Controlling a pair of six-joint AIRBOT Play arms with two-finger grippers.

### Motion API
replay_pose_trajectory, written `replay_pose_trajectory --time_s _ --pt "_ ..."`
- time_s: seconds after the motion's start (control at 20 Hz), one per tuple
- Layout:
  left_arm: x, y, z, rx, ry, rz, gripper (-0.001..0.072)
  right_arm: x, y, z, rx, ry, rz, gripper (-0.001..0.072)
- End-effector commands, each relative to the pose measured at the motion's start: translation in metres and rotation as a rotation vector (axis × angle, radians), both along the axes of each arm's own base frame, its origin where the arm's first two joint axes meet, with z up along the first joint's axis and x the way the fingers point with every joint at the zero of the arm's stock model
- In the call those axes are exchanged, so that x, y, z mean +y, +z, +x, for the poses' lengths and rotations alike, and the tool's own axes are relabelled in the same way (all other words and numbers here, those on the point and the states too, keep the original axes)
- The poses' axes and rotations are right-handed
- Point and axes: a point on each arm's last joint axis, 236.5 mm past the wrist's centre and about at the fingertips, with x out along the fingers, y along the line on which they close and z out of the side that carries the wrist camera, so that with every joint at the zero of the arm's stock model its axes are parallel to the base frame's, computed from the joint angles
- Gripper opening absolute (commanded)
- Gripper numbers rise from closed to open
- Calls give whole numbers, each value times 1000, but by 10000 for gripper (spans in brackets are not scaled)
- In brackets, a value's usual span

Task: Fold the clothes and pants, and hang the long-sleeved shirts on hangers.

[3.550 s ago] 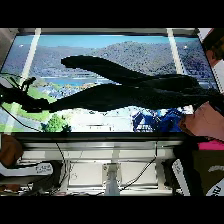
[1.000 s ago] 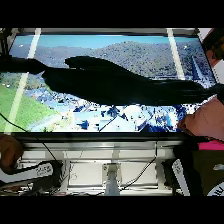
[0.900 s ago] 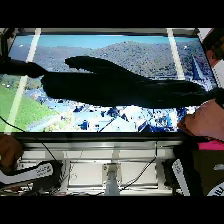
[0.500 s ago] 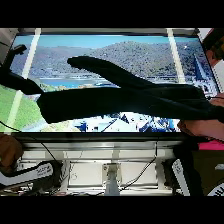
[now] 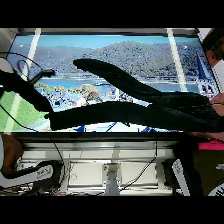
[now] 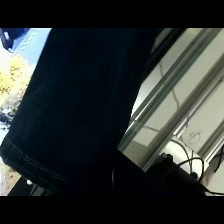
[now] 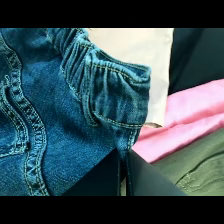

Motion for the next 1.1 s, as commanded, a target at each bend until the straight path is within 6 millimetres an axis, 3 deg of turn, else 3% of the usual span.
replay_pose_trajectory --time_s 0.0,0.15,0.25,0.4,0.55,0.7,0.85,0.9,1.0,1.05 --pt "-42 -9 -27 47 -192 -65 16 -2 1 -4 24 12 -11 24" --pt "-80 -25 -64 136 -364 -66 15 -6 3 -1 13 17 -28 24" --pt "-93 -40 -98 221 -467 -46 17 -6 3 0 10 19 -32 24" --pt "-100 -56 -142 346 -536 -7 18 -8 5 3 0 27 -43 24" --pt "-115 -59 -180 460 -555 -73 18 -9 5 3 0 28 -44 24" --pt "-120 -60 -203 534 -552 -114 19 -7 4 -3 25 18 -34 24" --pt "-104 -68 -202 529 -575 -39 19 -20 10 -27 121 -17 -96 24" --pt "-91 -77 -194 494 -590 32 18 -24 13 -27 115 -25 -113 24" --pt "-59 -100 -159 357 -610 234 17 -23 13 0 -12 -24 -108 24" --pt "-44 -114 -124 220 -562 372 17 -18 13 24 -110 6 -87 24"
